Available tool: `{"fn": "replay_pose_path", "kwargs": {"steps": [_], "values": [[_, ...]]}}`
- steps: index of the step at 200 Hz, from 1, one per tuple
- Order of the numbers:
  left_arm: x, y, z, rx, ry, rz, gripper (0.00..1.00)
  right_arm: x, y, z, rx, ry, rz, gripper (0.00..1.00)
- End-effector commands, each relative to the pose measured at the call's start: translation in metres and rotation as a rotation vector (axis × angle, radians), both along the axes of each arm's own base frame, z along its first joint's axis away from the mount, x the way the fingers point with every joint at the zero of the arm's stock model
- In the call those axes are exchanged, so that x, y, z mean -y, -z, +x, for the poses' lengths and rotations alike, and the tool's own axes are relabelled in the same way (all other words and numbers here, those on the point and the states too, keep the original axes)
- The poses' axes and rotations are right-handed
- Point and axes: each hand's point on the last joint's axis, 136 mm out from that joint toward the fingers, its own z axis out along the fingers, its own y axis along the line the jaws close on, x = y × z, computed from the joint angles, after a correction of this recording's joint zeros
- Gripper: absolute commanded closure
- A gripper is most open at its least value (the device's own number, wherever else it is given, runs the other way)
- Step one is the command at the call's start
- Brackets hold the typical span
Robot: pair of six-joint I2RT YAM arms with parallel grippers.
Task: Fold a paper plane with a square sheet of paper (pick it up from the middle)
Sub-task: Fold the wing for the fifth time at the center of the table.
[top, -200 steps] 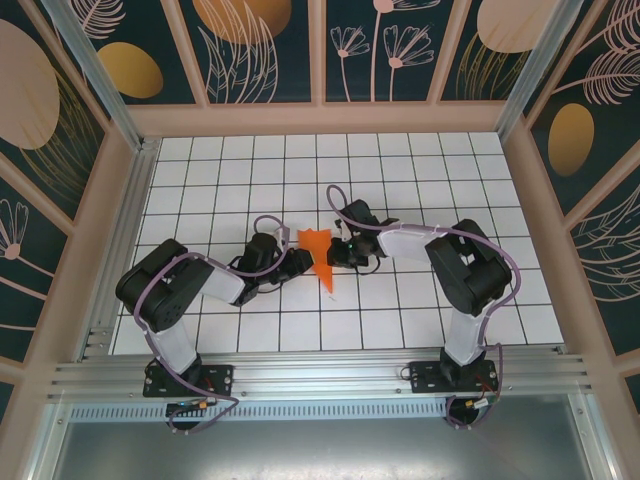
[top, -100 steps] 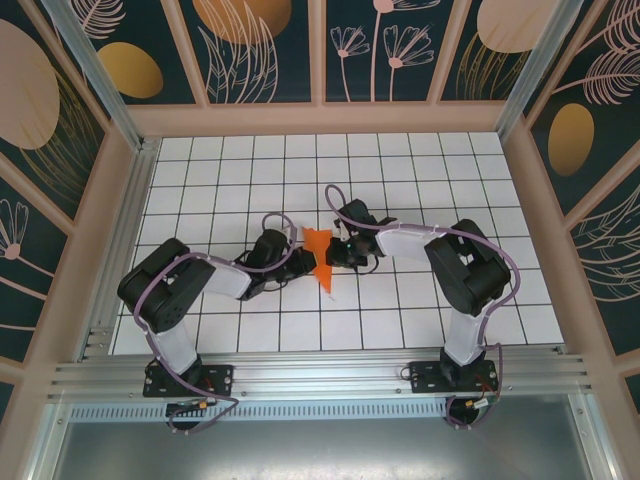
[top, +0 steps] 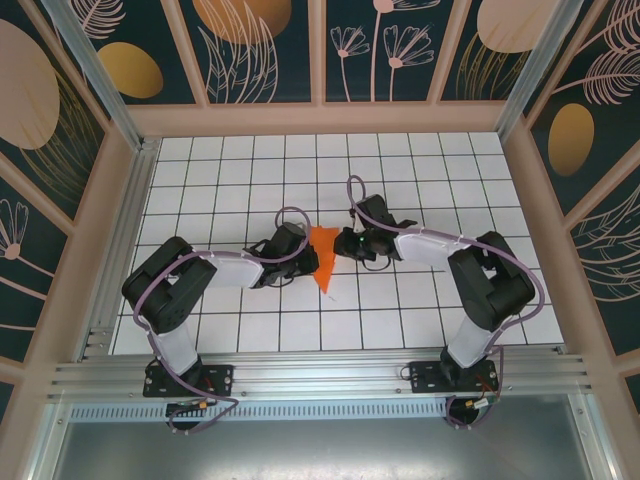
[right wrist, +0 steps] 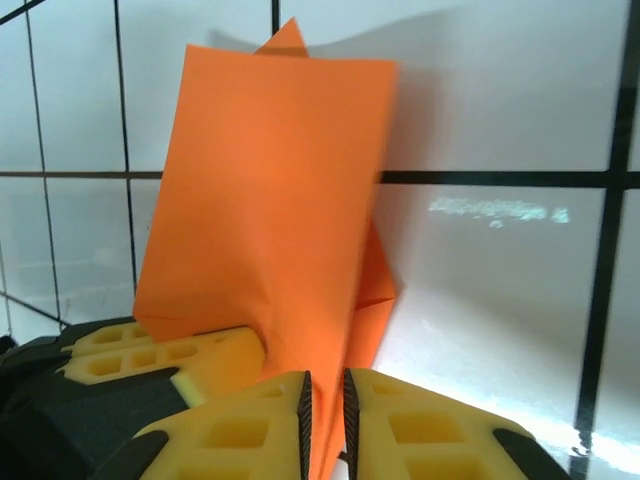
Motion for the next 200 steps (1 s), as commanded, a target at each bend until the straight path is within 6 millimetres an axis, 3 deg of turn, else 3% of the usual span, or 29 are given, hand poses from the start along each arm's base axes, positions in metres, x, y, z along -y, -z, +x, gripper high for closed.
{"fn": "replay_pose_path", "kwargs": {"steps": [1, 52, 105, 132, 177, 188, 192, 200], "values": [[-0.006, 0.012, -0.004, -0.024, 0.006, 0.061, 0.93, -0.019, -0.005, -0.009, -0.009, -0.072, 0.06, 0.84], [-0.001, 0.007, -0.004, -0.016, 0.014, 0.032, 0.93, -0.028, 0.014, -0.02, -0.083, -0.1, 0.065, 0.91], [0.006, -0.007, -0.002, 0.004, 0.029, -0.013, 0.9, -0.019, 0.036, -0.023, -0.144, -0.066, -0.004, 0.92], [0.013, -0.017, -0.002, 0.015, 0.043, -0.062, 0.85, -0.016, 0.041, -0.023, -0.152, -0.057, -0.022, 0.92], [0.02, -0.035, -0.004, 0.044, 0.038, -0.169, 0.68, -0.008, 0.052, -0.025, -0.194, -0.021, -0.054, 0.93], [0.018, -0.031, -0.008, 0.035, 0.03, -0.188, 0.66, -0.006, 0.054, -0.025, -0.206, -0.006, -0.052, 0.93], [0.018, -0.043, -0.007, 0.058, 0.029, -0.214, 0.65, -0.006, 0.054, -0.025, -0.21, -0.001, -0.051, 0.93], [0.017, -0.043, -0.01, 0.056, 0.025, -0.228, 0.64, -0.005, 0.054, -0.025, -0.215, 0.009, -0.045, 0.93]]}}
